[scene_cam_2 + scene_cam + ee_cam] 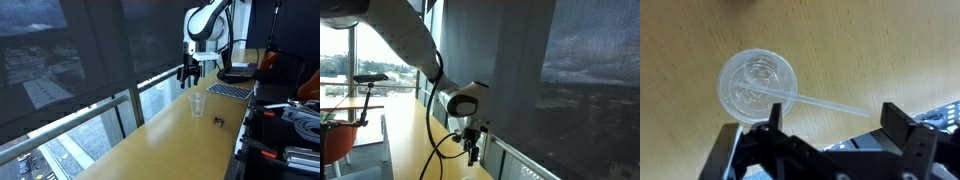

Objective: Put the straw inside the cup

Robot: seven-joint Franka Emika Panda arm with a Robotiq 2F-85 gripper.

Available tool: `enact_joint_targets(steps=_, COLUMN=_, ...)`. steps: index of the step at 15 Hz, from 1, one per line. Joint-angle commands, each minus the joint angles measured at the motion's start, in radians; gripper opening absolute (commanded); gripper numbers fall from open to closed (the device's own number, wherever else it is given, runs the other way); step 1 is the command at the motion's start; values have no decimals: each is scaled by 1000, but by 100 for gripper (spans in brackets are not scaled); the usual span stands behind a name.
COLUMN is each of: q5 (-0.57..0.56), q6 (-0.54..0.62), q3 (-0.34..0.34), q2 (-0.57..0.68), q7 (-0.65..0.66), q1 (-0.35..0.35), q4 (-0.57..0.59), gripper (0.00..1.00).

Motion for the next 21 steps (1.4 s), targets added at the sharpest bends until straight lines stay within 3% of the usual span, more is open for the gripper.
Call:
enact_joint_targets(steps=1, q5=1, q6=4, q3=-11, q2=-15, q7=-13, q1=-8, q4=-7, gripper=100)
enact_joint_targets(steps=21, q5=34, q6=1, q3=-10, q2=-97, q7=-36, q1=-57, q4=-60, gripper=100)
